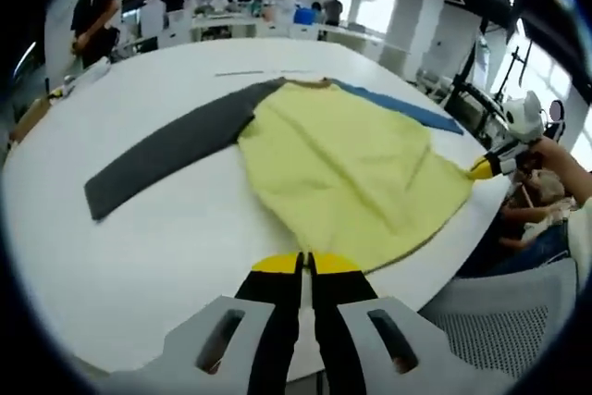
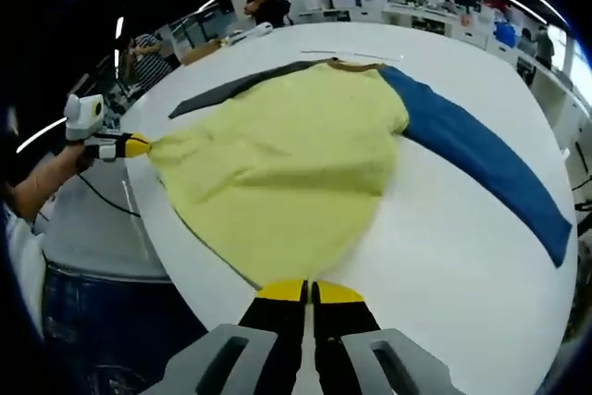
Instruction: Fold the garment on the visible template until the final outline fits inside the template.
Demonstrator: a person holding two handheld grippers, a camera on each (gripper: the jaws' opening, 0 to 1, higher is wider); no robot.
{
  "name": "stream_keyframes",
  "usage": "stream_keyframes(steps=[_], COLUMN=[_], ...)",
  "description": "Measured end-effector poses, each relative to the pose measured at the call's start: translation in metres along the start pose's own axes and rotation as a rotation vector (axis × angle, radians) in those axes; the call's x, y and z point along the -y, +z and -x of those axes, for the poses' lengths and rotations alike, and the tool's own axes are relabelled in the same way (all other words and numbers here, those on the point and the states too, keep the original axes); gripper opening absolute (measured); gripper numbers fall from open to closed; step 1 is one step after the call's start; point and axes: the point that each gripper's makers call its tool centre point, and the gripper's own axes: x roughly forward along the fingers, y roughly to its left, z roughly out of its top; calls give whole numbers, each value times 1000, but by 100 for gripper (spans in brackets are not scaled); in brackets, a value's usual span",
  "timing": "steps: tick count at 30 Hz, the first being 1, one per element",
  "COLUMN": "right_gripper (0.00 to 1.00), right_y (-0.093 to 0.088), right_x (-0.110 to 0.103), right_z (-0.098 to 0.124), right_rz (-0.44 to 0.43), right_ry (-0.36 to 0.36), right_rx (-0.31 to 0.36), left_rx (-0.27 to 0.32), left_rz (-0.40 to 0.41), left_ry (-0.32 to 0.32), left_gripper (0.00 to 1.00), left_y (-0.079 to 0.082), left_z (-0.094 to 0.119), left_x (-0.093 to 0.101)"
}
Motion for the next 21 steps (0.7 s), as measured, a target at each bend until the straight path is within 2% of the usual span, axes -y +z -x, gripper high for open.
stream_keyframes(steps=[3,8,14,16,21], right_gripper=[0,0,0,0,0], right_y=[-5,-10,-24,-26,-32], right_x=[-3,-4,3,1,-2], right_z=[1,3,4,3,4], right_rz=[-13,-34,-81,-115,-104], right_ry=[5,-7,-61,-52,-44], right_rx=[-12,-15,-28,-24,-42], left_rx=[-13,-63,-98,-116,-157], left_rz=[-7,-90,-77,-77,-73], left_ry=[5,40,41,52,70], left_gripper=[1,0,0,0,0], left_y=[-4,-16,-27,-32,-41], left_z=[1,2,3,2,1], left_x=[-1,-3,1,0,-3])
